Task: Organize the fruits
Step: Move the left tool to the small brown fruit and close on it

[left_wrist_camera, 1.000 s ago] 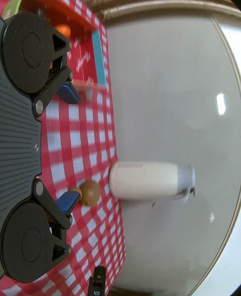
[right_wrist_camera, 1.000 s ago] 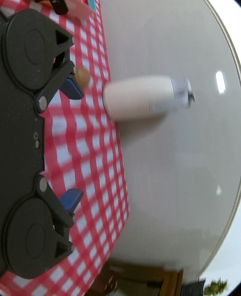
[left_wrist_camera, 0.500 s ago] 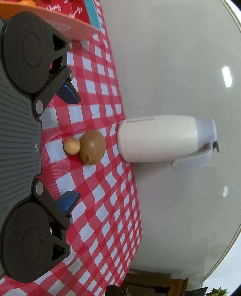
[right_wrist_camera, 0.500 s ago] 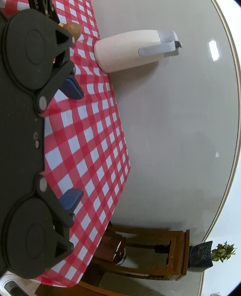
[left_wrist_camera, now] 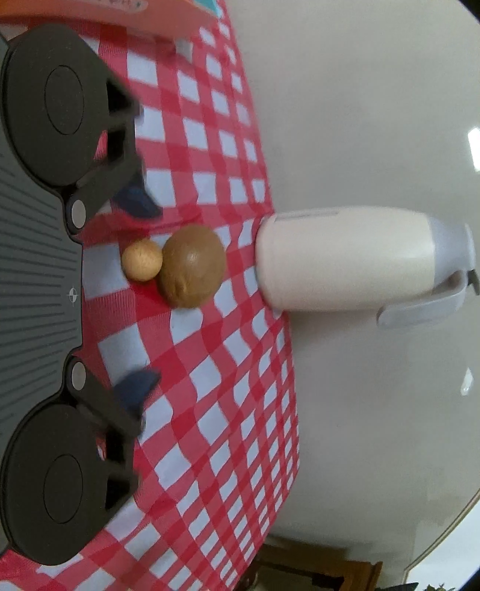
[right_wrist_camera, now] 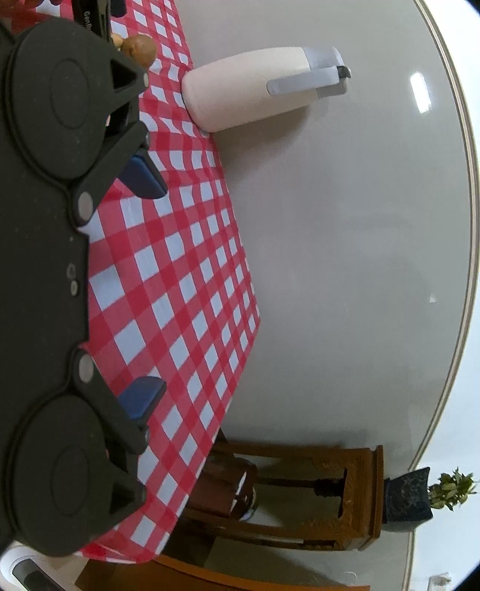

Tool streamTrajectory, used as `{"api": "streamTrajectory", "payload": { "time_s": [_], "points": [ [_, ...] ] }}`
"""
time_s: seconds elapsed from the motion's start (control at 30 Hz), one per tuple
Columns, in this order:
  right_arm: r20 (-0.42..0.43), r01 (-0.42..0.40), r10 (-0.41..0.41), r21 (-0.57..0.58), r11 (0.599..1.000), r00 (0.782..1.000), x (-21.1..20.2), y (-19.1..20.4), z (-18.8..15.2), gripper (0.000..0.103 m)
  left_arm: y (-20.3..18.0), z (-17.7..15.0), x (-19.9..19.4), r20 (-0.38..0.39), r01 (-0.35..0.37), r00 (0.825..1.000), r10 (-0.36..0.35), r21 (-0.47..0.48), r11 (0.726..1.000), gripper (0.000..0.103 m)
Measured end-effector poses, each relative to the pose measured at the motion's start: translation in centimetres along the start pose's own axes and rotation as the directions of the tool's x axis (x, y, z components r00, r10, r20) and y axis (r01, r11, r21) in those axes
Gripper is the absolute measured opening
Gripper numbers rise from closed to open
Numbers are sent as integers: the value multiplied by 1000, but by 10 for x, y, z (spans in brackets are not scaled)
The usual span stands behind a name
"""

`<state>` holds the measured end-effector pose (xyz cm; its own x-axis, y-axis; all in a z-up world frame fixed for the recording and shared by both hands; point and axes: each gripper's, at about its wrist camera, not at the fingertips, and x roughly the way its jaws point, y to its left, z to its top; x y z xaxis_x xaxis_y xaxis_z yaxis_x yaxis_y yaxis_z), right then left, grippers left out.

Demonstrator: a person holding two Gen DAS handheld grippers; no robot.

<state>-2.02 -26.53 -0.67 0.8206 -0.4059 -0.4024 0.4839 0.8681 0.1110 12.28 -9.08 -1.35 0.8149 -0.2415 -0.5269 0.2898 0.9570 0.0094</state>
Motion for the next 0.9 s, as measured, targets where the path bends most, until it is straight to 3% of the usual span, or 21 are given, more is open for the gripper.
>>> {"api": "streamTrajectory", "payload": {
  "time_s": [0.07, 0.1, 0.3, 0.37, 0.9],
  "points": [
    [-2, -5, 5, 18, 1000, 1000, 0, -2, 1, 103, 3, 1, 3, -13, 14, 1000, -14, -21, 1000, 51],
    [-3, -6, 6, 22, 1000, 1000, 0, -2, 1, 103, 6, 1, 5, -26, 25, 999, -26, -34, 999, 47],
    [-7, -34, 34, 17, 999, 999, 0, 1, 3, 103, 7, -1, 9, -50, 13, 999, -15, -44, 999, 35],
    [-8, -38, 38, 16, 999, 999, 0, 1, 3, 103, 7, -1, 9, -50, 1, 999, -3, -43, 999, 25],
    [-5, -46, 46, 21, 999, 999, -1, 1, 3, 103, 8, 1, -12, 3, 6, 1000, -6, -41, 999, 25]
  ]
}}
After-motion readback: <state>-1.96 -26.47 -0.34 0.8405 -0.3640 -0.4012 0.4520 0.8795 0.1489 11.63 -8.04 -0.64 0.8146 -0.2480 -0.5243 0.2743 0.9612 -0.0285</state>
